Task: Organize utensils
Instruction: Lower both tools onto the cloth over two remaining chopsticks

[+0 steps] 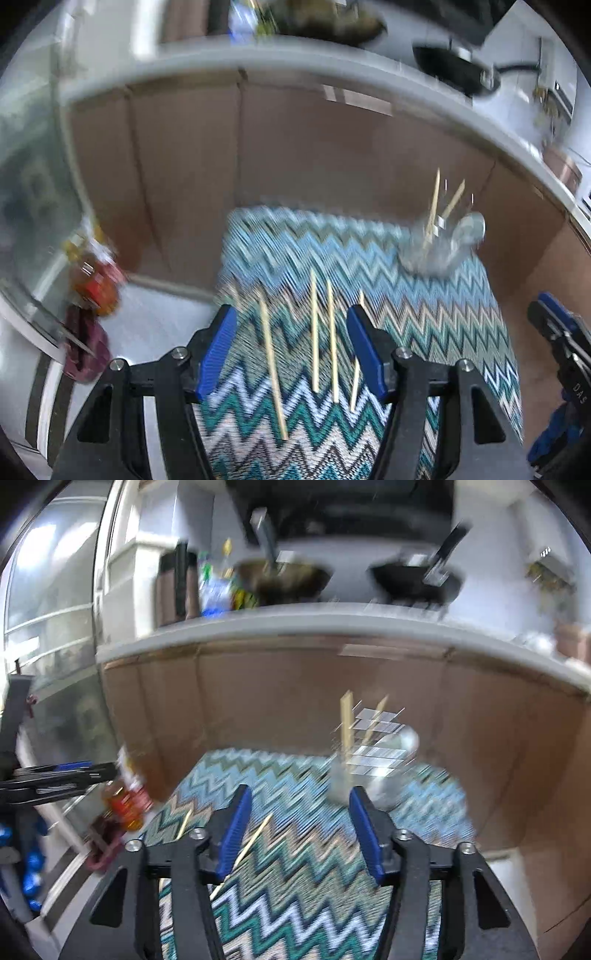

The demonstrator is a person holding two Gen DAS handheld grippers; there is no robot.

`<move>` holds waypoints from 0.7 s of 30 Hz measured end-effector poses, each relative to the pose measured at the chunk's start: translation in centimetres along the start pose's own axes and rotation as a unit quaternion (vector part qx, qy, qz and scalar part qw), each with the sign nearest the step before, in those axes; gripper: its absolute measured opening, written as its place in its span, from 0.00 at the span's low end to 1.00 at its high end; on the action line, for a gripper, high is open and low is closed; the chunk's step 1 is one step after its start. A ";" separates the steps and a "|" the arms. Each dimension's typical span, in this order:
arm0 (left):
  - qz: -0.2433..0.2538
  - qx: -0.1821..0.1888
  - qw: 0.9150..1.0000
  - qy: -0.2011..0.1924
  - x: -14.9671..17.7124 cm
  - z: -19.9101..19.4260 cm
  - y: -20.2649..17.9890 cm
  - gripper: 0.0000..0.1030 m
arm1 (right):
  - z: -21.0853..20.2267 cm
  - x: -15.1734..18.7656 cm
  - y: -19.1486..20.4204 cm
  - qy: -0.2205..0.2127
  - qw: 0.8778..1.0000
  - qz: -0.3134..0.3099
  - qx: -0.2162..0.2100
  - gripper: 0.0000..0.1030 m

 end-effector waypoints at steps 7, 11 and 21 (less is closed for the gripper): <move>0.018 0.013 0.990 0.139 0.1 11.2 -1.4 0.41 | 12.3 2.5 1.6 0.149 0.982 0.035 -0.110 0.27; 0.018 0.013 0.981 0.193 -0.1 16.2 -1.8 0.36 | 18.0 4.3 2.5 0.215 0.966 0.053 -0.136 0.24; 0.020 0.008 0.966 0.259 0.1 22.0 -1.7 0.17 | 25.7 5.9 3.8 0.301 0.940 0.051 -0.149 0.21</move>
Point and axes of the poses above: each gripper's, at about its wrist camera, not at the fingertips, and z roughly the way its jaws point, y to its left, x to its underside, the point moved 8 cm from there along z, roughly the way its jaws point, and after that the axes turned 8 degrees about -z, right-handed, at the moved point
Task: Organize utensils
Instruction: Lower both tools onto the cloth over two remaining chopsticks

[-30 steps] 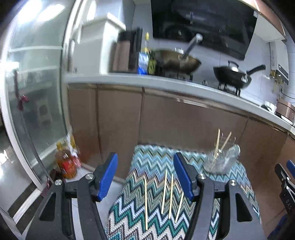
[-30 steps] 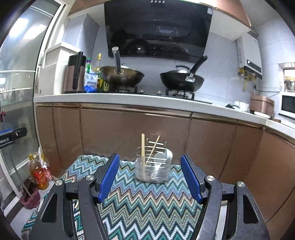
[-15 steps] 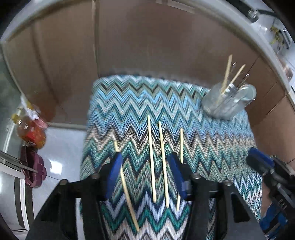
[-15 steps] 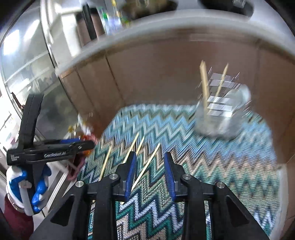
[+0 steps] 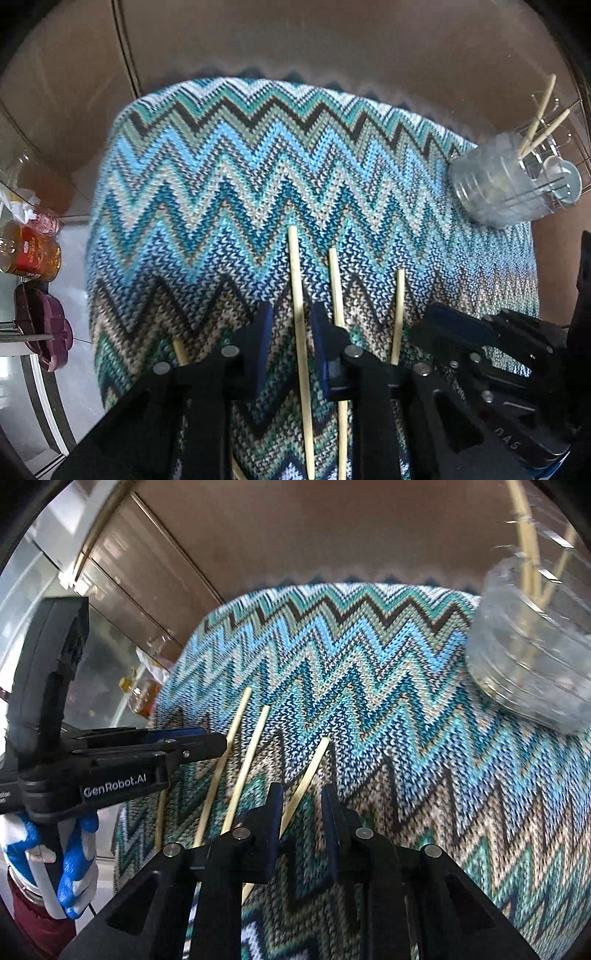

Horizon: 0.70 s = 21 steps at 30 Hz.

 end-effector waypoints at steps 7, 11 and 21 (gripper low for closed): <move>0.029 -0.010 0.999 0.017 -0.4 1.6 -0.3 0.09 | 3.0 -1.0 -0.1 0.028 0.999 -0.007 0.014 0.15; 0.034 -0.015 0.999 0.015 -0.6 1.7 0.0 0.07 | 3.4 -1.1 0.1 0.027 0.999 -0.018 0.028 0.12; 0.012 0.004 1.000 -0.027 1.0 -0.7 -1.5 0.04 | -0.3 -0.1 0.1 -0.024 1.000 0.015 -0.013 0.09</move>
Point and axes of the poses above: each gripper's, at about its wrist camera, not at the fingertips, and z roughly the way its jaws point, y to its left, x to its underside, the point moved 8 cm from there along z, roughly the way its jaws point, and after that the axes turned 8 degrees about -z, right-handed, at the moved point
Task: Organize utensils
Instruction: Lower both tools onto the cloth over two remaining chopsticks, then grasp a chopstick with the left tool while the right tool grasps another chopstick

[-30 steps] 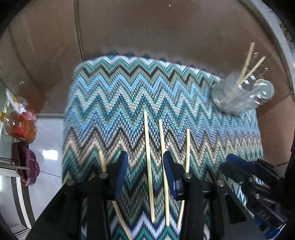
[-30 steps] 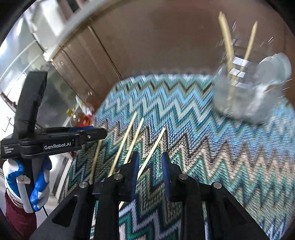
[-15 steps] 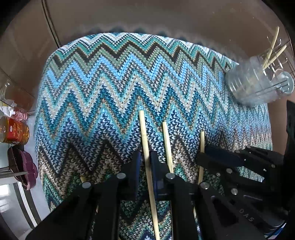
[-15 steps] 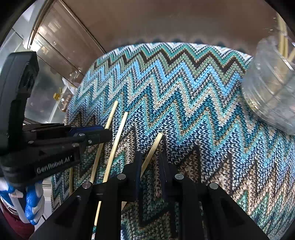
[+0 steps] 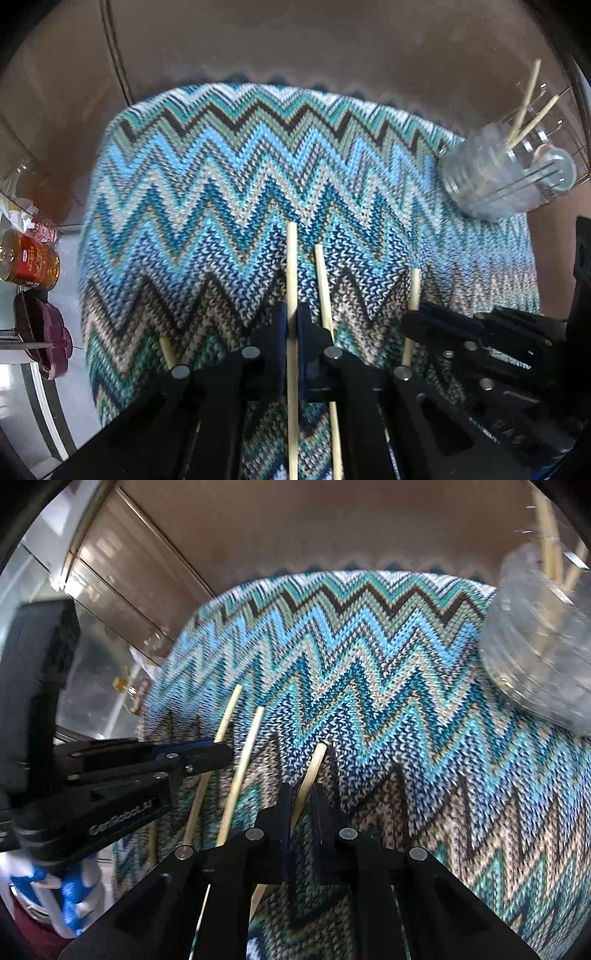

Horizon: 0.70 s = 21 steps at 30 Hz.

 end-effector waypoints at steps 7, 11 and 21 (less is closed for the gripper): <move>0.001 0.001 0.998 -0.062 2.6 -5.5 -0.6 0.04 | -7.2 1.8 1.3 -0.089 0.996 -0.012 -0.015 0.07; -0.009 0.000 0.996 -0.090 4.2 -8.6 0.2 0.04 | -11.1 3.7 2.2 -0.129 0.991 -0.015 -0.014 0.06; 0.016 0.028 0.975 -0.221 6.4 -20.6 -2.5 0.04 | -23.0 6.3 2.0 -0.242 0.970 -0.027 0.021 0.05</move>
Point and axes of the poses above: each gripper's, at about its wrist camera, not at the fingertips, and z roughly the way its jaws point, y to its left, x to its underside, the point moved 8 cm from there along z, roughly the way its jaws point, and after that the axes turned 8 degrees about -z, right-handed, at the moved point
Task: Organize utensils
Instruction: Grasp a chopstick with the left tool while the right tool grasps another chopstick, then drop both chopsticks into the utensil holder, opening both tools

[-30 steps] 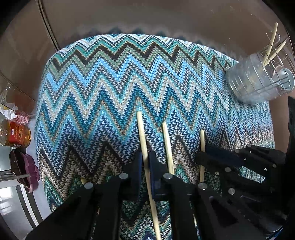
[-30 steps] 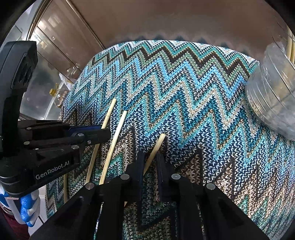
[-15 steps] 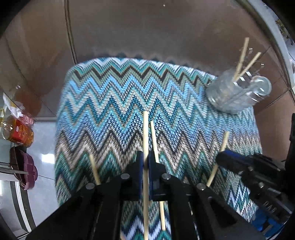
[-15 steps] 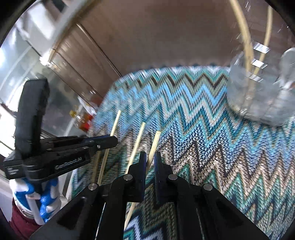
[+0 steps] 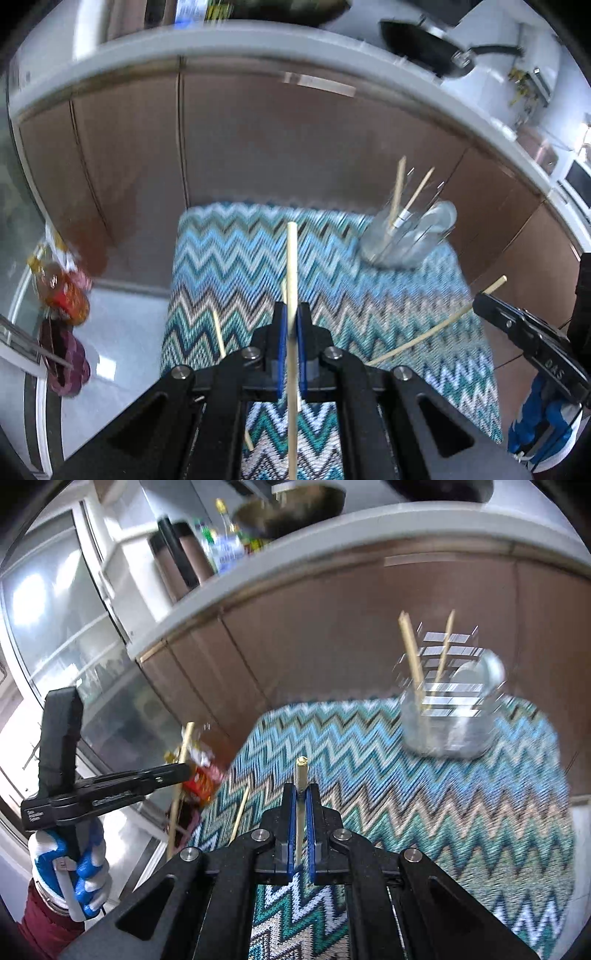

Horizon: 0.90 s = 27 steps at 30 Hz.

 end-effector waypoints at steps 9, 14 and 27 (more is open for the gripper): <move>-0.002 0.075 0.995 -0.066 -4.4 -3.1 -7.2 0.04 | -7.2 -5.4 -4.6 -0.083 0.996 -0.001 0.038 0.05; -0.010 0.115 0.986 -0.120 -8.4 -3.3 -12.0 0.04 | -8.9 -8.9 -7.4 -0.126 0.991 -0.007 0.049 0.05; -0.080 0.129 0.953 -0.262 -17.9 4.3 -17.0 0.05 | -3.0 -14.6 -13.1 -0.125 0.984 -0.074 0.104 0.05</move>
Point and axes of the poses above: each gripper's, at about its wrist camera, not at the fingertips, and z roughly the way its jaws point, y to its left, x to its underside, the point moved 8 cm from there along z, roughly the way its jaws point, and after that the axes turned 8 degrees about -z, right-handed, at the moved point
